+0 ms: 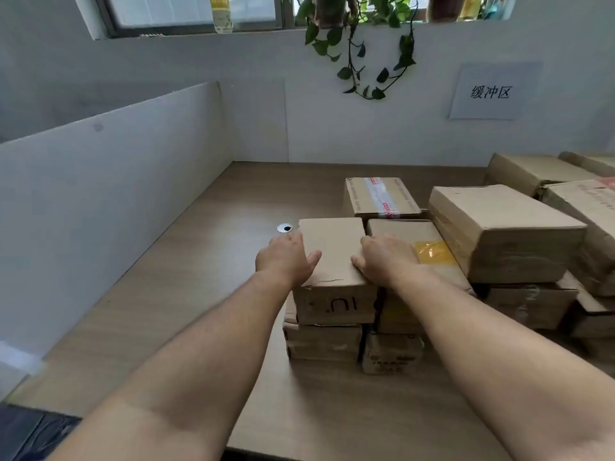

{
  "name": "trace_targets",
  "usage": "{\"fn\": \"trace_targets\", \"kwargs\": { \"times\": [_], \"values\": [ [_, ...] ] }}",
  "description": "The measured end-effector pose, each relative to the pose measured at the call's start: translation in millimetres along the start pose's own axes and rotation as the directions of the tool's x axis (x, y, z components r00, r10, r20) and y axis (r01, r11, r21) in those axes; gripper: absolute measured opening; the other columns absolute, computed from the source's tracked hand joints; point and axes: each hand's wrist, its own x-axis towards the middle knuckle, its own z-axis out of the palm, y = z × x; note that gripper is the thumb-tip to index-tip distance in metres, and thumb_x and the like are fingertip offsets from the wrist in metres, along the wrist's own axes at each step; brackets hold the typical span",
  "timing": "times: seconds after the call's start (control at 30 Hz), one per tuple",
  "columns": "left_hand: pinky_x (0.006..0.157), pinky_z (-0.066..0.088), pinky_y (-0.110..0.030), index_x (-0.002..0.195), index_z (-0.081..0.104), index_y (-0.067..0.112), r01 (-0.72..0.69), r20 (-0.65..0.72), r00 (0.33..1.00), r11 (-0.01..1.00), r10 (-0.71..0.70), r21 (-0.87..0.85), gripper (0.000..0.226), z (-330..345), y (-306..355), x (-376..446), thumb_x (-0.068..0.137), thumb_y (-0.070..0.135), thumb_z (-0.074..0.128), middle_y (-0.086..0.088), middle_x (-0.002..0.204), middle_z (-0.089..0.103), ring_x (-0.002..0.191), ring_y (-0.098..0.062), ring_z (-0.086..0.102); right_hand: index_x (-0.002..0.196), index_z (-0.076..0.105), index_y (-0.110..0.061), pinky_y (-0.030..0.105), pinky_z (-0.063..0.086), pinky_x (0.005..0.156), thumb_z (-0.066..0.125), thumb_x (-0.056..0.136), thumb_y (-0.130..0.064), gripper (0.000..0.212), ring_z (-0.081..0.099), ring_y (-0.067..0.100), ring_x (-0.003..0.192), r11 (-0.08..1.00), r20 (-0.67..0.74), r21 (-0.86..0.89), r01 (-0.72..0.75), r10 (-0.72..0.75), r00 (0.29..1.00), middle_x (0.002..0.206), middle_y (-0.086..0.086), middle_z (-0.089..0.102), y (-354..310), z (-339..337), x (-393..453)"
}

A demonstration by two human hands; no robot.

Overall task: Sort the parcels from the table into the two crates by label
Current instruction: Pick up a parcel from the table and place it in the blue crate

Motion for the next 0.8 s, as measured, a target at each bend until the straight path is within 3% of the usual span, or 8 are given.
{"fn": "trace_targets", "kwargs": {
  "times": [0.27,0.37,0.43,0.57,0.67,0.73,0.8],
  "values": [
    [0.08,0.042,-0.034,0.135,0.041,0.012,0.154,0.292,0.952,0.97,-0.094,-0.188,0.063,19.8,-22.8,47.8,0.092,0.058,0.041,-0.007,0.129,0.056,0.115,-0.028,0.055,0.131,0.045,-0.01,0.039,0.041,0.088,0.037,0.1,-0.05,0.051,0.053,0.035,0.12,0.974,0.142,0.069,-0.216,0.205,0.968,0.131,0.015,0.058,-13.8,7.8,38.5],
    [0.074,0.051,-0.034,0.129,0.052,0.013,0.201,0.405,0.914,0.897,-0.027,-0.393,0.05,20.8,-25.9,52.4,0.094,0.048,0.045,-0.009,0.122,0.061,0.1,-0.029,0.058,0.132,0.045,-0.009,0.038,0.04,0.087,0.04,0.098,-0.053,0.055,0.053,0.034,0.121,0.947,0.16,0.133,-0.293,0.271,0.949,0.132,0.013,0.057,-14.5,11.5,45.2],
    [0.076,0.057,-0.039,0.127,0.055,0.014,0.229,0.429,0.903,0.846,-0.001,-0.481,0.043,17.0,-27.6,52.8,0.095,0.041,0.049,-0.008,0.117,0.061,0.1,-0.029,0.059,0.128,0.047,-0.009,0.038,0.04,0.083,0.046,0.095,-0.054,0.056,0.054,0.034,0.118,0.927,0.163,0.188,-0.325,0.297,0.941,0.128,0.013,0.059,-14.0,12.1,47.0],
    [0.085,0.055,-0.046,0.131,0.048,0.02,0.227,0.357,0.934,0.743,0.018,-0.63,0.044,5.9,-36.0,47.9,0.09,0.032,0.06,-0.005,0.118,0.059,0.108,-0.028,0.058,0.117,0.054,-0.012,0.037,0.047,0.084,0.065,0.084,-0.052,0.053,0.059,0.03,0.106,0.857,0.147,0.386,-0.341,0.308,0.94,0.117,0.008,0.063,-11.5,4.8,48.1],
    [0.094,0.05,-0.047,0.147,0.021,0.031,0.161,0.246,0.968,0.656,0.04,-0.737,0.087,-6.6,-43.1,40.4,0.075,0.031,0.07,-0.002,0.127,0.054,0.112,-0.025,0.057,0.121,0.054,-0.015,0.041,0.053,0.083,0.074,0.077,-0.048,0.059,0.062,0.025,0.1,0.735,0.123,0.619,-0.277,0.257,0.958,0.114,0.004,0.064,-12.2,-8.9,46.5],
    [0.096,0.05,-0.045,0.149,0.01,0.041,0.095,0.164,0.985,0.656,0.045,-0.748,0.103,-14.4,-45.2,37.5,0.063,0.03,0.065,-0.006,0.13,0.049,0.115,-0.026,0.055,0.127,0.046,-0.02,0.036,0.054,0.066,0.068,0.081,-0.055,0.062,0.065,0.025,0.092,0.618,0.122,0.751,-0.233,0.217,0.968,0.117,0.004,0.063,-14.2,-20.6,41.2],
    [0.088,0.053,-0.035,0.147,0.019,0.042,0.038,0.093,0.994,0.593,0.063,-0.804,0.092,-22.3,-47.5,33.3,0.072,0.019,0.066,-0.005,0.119,0.05,0.105,-0.02,0.058,0.136,0.038,-0.025,0.036,0.057,0.066,0.053,0.088,-0.065,0.064,0.068,0.029,0.092,0.488,0.168,0.841,-0.234,0.177,0.97,0.129,0.005,0.058,-16.4,-32.8,34.9]
  ]
}}
